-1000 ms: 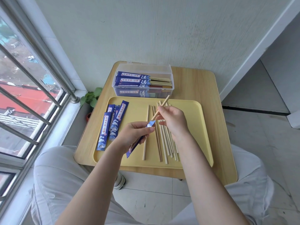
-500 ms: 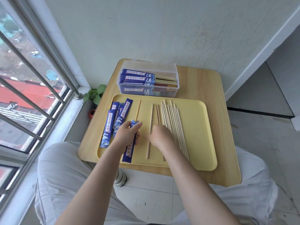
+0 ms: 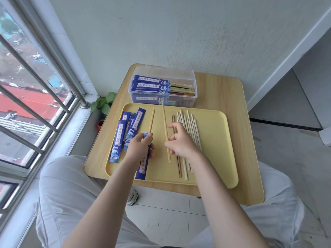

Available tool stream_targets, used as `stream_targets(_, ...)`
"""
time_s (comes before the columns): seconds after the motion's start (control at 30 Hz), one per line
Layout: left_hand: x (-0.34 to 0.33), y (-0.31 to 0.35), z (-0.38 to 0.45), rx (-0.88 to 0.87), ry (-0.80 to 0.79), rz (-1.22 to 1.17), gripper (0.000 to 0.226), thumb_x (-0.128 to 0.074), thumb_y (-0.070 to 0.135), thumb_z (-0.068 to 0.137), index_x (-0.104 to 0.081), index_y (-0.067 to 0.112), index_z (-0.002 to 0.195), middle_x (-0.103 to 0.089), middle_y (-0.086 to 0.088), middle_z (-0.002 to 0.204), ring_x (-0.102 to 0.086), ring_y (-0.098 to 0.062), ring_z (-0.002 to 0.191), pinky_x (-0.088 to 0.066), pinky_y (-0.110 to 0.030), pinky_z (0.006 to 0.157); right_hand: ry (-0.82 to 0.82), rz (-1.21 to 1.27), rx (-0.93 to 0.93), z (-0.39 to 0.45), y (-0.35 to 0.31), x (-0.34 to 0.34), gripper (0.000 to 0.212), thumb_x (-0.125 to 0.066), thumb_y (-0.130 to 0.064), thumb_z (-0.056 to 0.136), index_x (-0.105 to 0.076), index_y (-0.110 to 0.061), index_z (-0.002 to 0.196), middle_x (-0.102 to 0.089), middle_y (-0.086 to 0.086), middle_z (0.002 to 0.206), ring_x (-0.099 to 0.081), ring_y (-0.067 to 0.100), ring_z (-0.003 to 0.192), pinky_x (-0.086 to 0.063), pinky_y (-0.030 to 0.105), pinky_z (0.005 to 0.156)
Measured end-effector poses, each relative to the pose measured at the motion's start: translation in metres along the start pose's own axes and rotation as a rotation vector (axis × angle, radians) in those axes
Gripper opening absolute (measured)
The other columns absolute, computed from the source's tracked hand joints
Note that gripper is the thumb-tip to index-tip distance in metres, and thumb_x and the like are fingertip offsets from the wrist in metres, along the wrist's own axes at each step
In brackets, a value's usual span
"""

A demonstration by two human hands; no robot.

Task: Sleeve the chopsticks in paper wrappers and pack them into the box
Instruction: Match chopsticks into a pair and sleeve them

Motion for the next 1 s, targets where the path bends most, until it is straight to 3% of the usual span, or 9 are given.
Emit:
stream_targets(0.07, -0.002, 0.001, 0.0, 0.001, 0.005, -0.002, 0.029, -0.053, 0.038, 0.103, -0.061, 0.01, 0.103, -0.068, -0.005, 0.074, -0.058, -0.015, 0.048, -0.051, -0.024, 0.05, -0.011, 0.059, 0.006, 0.0, 0.001, 0.004, 0.052, -0.06, -0.007, 0.083, -0.044, -0.028, 0.128, -0.059, 0.004, 0.085, -0.059, 0.012, 0.059, -0.046, 0.027, 0.057)
stream_targets(0.13, -0.004, 0.001, -0.001, 0.009, -0.01, -0.048, 0.03, -0.055, 0.037, 0.102, -0.064, 0.009, 0.104, -0.067, -0.004, 0.073, -0.057, -0.017, 0.049, -0.051, -0.027, 0.053, -0.023, 0.089, 0.025, -0.001, 0.0, 0.007, 0.034, -0.056, -0.009, 0.085, -0.057, -0.023, 0.117, -0.058, 0.002, 0.084, -0.055, 0.012, 0.058, -0.045, 0.025, 0.055)
stream_targets(0.33, -0.011, 0.013, -0.005, 0.001, -0.176, -0.438, 0.031, -0.07, 0.033, 0.093, -0.065, 0.004, 0.103, -0.059, -0.004, 0.074, -0.048, -0.017, 0.053, -0.044, -0.026, 0.051, -0.182, 0.095, 0.049, -0.009, 0.0, 0.003, 0.023, -0.05, -0.021, 0.097, -0.073, -0.023, 0.099, -0.058, -0.001, 0.077, -0.046, 0.007, 0.052, -0.036, 0.022, 0.051)
stream_targets(0.43, -0.012, 0.018, -0.005, 0.015, -0.157, -0.492, 0.023, -0.072, 0.024, 0.092, -0.064, 0.005, 0.1, -0.058, -0.004, 0.074, -0.048, -0.016, 0.052, -0.045, -0.022, 0.048, -0.209, 0.064, 0.067, -0.01, 0.0, 0.005, 0.021, -0.054, -0.025, 0.1, -0.075, -0.022, 0.103, -0.061, -0.007, 0.075, -0.053, -0.002, 0.057, -0.04, 0.018, 0.058)
stream_targets(0.53, -0.011, 0.016, -0.003, 0.095, -0.105, -0.712, 0.02, -0.068, 0.02, 0.094, -0.063, 0.009, 0.11, -0.059, 0.002, 0.077, -0.042, -0.009, 0.046, -0.042, -0.019, 0.047, -0.197, 0.068, 0.112, -0.008, 0.003, 0.012, 0.014, -0.061, -0.018, 0.098, -0.071, -0.021, 0.107, -0.067, -0.004, 0.082, -0.062, 0.008, 0.075, -0.05, 0.026, 0.073)
stream_targets(0.63, -0.009, 0.015, -0.001, 0.187, -0.059, -0.938, 0.014, -0.067, 0.018, 0.095, -0.062, 0.014, 0.107, -0.065, 0.006, 0.074, -0.04, -0.005, 0.042, -0.04, -0.014, 0.045, -0.1, 0.309, 0.132, -0.007, 0.005, 0.021, 0.015, -0.061, -0.002, 0.095, -0.063, -0.012, 0.105, -0.07, 0.005, 0.078, -0.065, 0.016, 0.068, -0.055, 0.031, 0.07)
stream_targets(0.8, -0.026, 0.022, -0.006, 0.251, -0.082, -1.044, 0.004, -0.065, 0.017, 0.095, -0.063, 0.015, 0.092, -0.07, 0.003, 0.079, -0.04, -0.003, 0.039, -0.039, -0.014, 0.044, 0.063, 1.102, 0.091, -0.002, 0.002, 0.01, 0.007, -0.064, 0.0, 0.093, -0.067, -0.004, 0.098, -0.071, 0.01, 0.077, -0.067, 0.02, 0.068, -0.058, 0.029, 0.072)
stream_targets(0.93, -0.042, 0.028, -0.012, 0.261, -0.138, -0.871, 0.008, -0.065, 0.021, 0.096, -0.063, 0.014, 0.094, -0.067, 0.001, 0.078, -0.042, -0.005, 0.04, -0.041, -0.016, 0.043, 0.126, 1.121, 0.016, 0.001, 0.004, -0.006, 0.012, -0.062, -0.008, 0.097, -0.07, -0.002, 0.103, -0.066, 0.005, 0.077, -0.061, 0.015, 0.066, -0.053, 0.026, 0.064)
stream_targets(1.0, -0.04, 0.026, -0.012, 0.265, -0.178, -0.698, 0.026, -0.059, 0.038, 0.099, -0.062, 0.013, 0.095, -0.062, 0.0, 0.074, -0.043, -0.008, 0.042, -0.042, -0.019, 0.044, 0.208, 1.171, 0.027, 0.002, 0.005, 0.004, 0.016, -0.056, -0.01, 0.101, -0.068, 0.0, 0.101, -0.063, 0.007, 0.078, -0.06, 0.016, 0.066, -0.054, 0.027, 0.062)
Point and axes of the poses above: each hand's wrist, its own z-axis towards the middle knuckle, its own x-axis out of the back of the hand, y = z × x, the point moved 4 cm from there along z, towards the middle knuckle
